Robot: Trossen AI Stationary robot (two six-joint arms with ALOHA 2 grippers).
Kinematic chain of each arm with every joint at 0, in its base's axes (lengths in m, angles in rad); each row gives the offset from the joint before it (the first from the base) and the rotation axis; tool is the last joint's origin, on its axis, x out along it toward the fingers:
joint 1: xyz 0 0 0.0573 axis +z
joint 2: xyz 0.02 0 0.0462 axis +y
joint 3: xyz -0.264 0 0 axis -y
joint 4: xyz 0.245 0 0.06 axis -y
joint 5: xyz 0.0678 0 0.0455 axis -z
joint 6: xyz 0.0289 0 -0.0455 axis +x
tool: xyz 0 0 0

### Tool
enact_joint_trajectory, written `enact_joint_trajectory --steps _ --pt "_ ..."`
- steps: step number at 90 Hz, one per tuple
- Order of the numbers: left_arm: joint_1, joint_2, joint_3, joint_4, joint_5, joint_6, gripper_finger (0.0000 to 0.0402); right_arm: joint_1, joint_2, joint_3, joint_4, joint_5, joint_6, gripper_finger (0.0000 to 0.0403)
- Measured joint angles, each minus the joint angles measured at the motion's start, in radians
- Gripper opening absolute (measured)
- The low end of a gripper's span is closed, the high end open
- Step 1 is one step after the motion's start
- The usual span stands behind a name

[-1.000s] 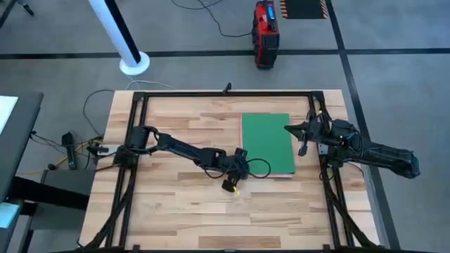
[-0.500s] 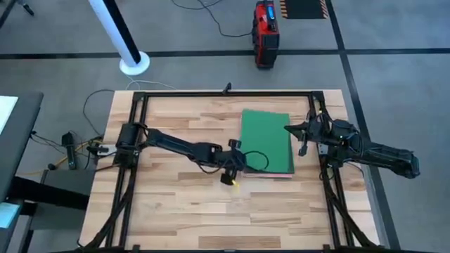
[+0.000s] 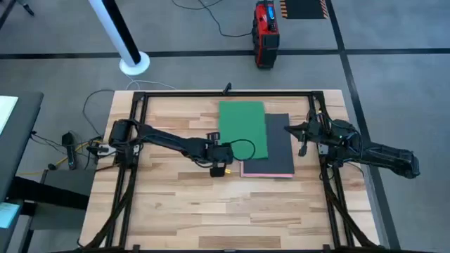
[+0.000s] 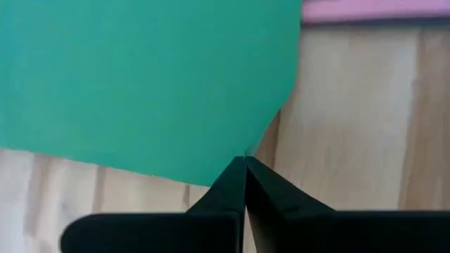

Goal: Organize paper
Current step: Move the green paper to the top left of the table

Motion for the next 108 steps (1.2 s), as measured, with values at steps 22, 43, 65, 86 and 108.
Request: enact_joint_trajectory --steps 22,43,65,86,108 --pt "0.000 -0.124 -0.180 -0.002 -0.038 -0.079 0.0000 0.000 0.000 0.000 0.001 0.000 0.000 0.0000" --pt "0.000 -0.291 -0.354 -0.031 -0.035 -0.090 0.0000 0.000 0.000 0.000 0.002 0.000 0.007 0.0000" --pt "0.000 -0.403 -0.422 -0.102 -0.012 -0.117 0.0000 0.000 0.000 0.000 0.003 0.000 0.008 0.0000" --pt "0.001 -0.403 -0.425 -0.154 0.075 -0.165 0.0000 0.000 0.000 0.000 0.002 0.000 0.016 0.0000" --pt "0.000 -0.403 -0.425 -0.158 0.103 -0.203 0.0031 0.000 0.000 0.000 0.002 0.000 0.026 0.0000"
